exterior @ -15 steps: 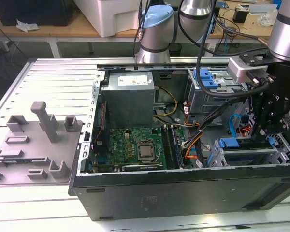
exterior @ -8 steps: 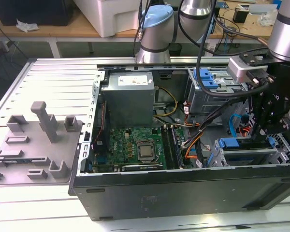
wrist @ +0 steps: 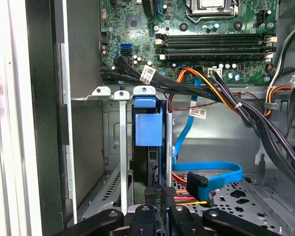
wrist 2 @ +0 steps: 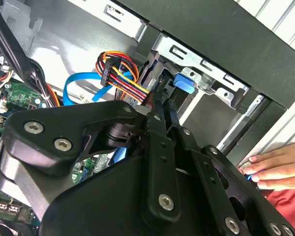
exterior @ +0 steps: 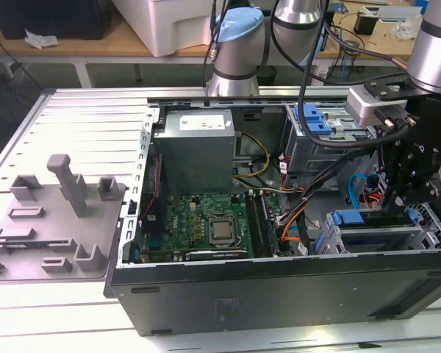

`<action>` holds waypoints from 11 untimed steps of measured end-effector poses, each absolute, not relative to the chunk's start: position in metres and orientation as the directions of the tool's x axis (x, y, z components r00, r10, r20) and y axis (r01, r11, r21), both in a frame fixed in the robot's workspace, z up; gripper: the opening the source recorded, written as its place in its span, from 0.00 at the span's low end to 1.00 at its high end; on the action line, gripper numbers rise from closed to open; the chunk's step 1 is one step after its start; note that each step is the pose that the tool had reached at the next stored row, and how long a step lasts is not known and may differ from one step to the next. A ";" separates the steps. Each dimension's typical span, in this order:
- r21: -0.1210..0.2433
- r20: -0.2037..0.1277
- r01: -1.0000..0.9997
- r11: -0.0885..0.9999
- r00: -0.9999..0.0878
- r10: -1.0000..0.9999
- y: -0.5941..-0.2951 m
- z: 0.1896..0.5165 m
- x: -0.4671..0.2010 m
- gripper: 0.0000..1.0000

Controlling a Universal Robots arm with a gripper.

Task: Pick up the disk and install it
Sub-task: 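Insert the first disk wire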

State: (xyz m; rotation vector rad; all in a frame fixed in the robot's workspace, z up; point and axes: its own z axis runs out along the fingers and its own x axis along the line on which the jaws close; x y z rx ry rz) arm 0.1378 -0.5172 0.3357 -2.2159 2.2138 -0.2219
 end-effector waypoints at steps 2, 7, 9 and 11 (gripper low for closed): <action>-0.101 0.099 -0.995 -0.006 -0.004 -0.995 -0.517 0.336 0.138 0.17; -0.101 0.098 -0.995 -0.006 -0.004 -0.995 -0.517 0.334 0.138 0.17; -0.101 0.099 -0.995 -0.006 -0.004 -0.995 -0.517 0.334 0.138 0.17; -0.101 0.099 -0.995 -0.006 -0.004 -0.995 -0.517 0.334 0.138 0.17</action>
